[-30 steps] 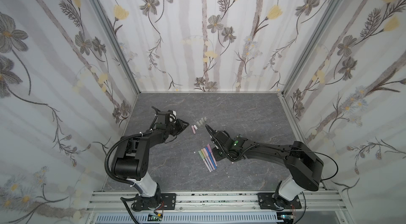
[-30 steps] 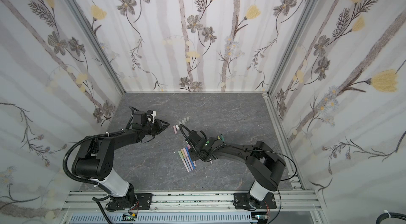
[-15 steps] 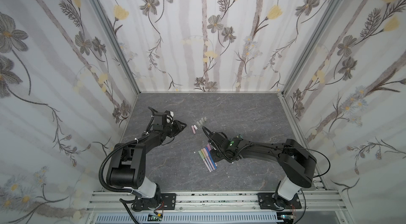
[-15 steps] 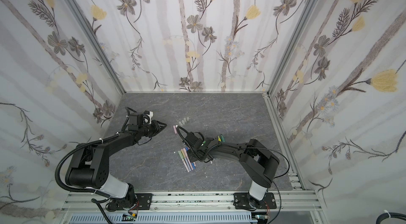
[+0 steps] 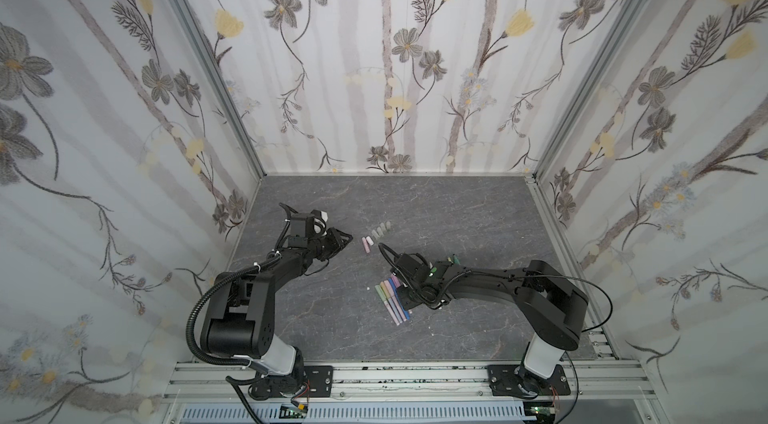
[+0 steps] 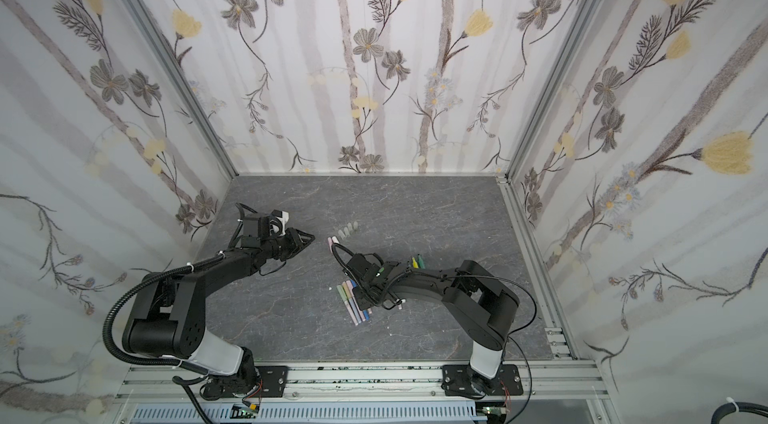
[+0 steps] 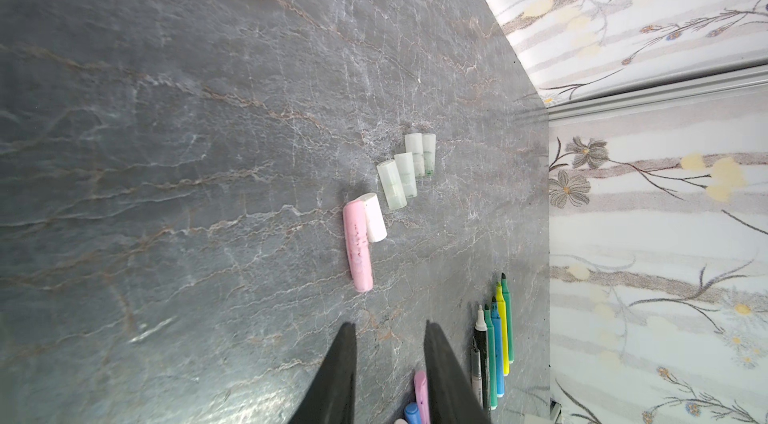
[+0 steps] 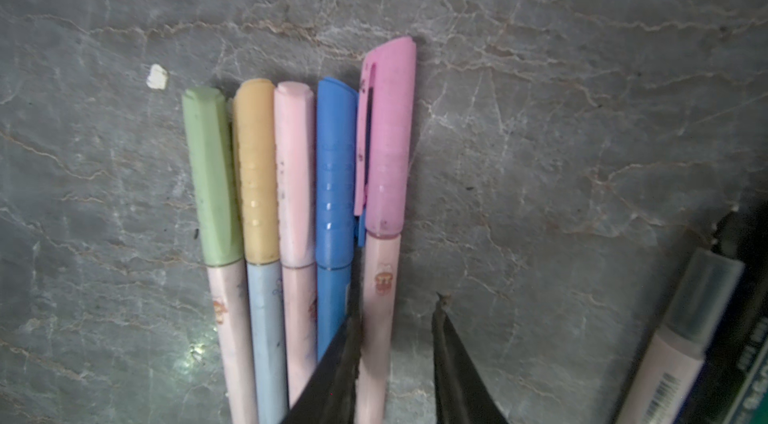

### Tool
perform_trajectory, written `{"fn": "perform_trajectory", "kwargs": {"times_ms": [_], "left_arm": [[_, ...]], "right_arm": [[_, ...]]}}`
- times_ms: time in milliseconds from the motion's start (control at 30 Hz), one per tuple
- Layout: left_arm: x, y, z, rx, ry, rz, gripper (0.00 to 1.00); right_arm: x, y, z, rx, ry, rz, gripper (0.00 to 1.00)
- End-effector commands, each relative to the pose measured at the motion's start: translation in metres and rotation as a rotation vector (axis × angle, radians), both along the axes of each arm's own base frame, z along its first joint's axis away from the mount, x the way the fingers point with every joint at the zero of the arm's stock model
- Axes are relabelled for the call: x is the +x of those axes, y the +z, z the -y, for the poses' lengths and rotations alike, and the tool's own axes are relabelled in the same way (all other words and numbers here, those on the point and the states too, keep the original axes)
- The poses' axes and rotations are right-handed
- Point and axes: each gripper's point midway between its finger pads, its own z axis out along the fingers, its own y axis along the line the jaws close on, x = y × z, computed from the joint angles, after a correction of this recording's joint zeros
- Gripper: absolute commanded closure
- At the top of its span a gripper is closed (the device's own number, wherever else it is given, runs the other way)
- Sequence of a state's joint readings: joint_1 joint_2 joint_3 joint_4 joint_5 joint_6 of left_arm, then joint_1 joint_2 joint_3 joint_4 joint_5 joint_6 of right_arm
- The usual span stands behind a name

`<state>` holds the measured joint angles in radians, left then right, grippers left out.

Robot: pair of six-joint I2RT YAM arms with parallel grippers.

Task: Open the pen caps
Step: 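Move the right gripper to the next pink-capped pen and grasp its body, then lift the pink-capped pen toward the left gripper while the left gripper approaches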

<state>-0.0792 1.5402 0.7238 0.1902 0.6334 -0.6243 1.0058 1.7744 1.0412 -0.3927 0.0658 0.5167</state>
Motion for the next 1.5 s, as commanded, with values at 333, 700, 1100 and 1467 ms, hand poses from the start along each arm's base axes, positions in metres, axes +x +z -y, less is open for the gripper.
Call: {"fn": "perform_trajectory", "kwargs": {"times_ms": [333,700,1100,1467], "left_arm": [[-0.007,0.000,0.001,-0.015,-0.014,0.019,0.72],[-0.012,0.026,0.011,-0.052,-0.069,0.066,0.71],[-0.058,0.061,0.092,-0.104,-0.245,0.083,0.67],[-0.070,0.064,0.154,-0.173,-0.296,0.074,0.65]], "right_arm": [[-0.010,-0.024,0.018,-0.078,-0.011,-0.037,0.72],[-0.007,-0.013,0.023,-0.054,-0.002,-0.029,0.94],[0.041,0.085,0.023,0.253,-0.054,0.090,1.00],[0.068,0.109,0.023,0.307,-0.088,0.127,1.00]]}}
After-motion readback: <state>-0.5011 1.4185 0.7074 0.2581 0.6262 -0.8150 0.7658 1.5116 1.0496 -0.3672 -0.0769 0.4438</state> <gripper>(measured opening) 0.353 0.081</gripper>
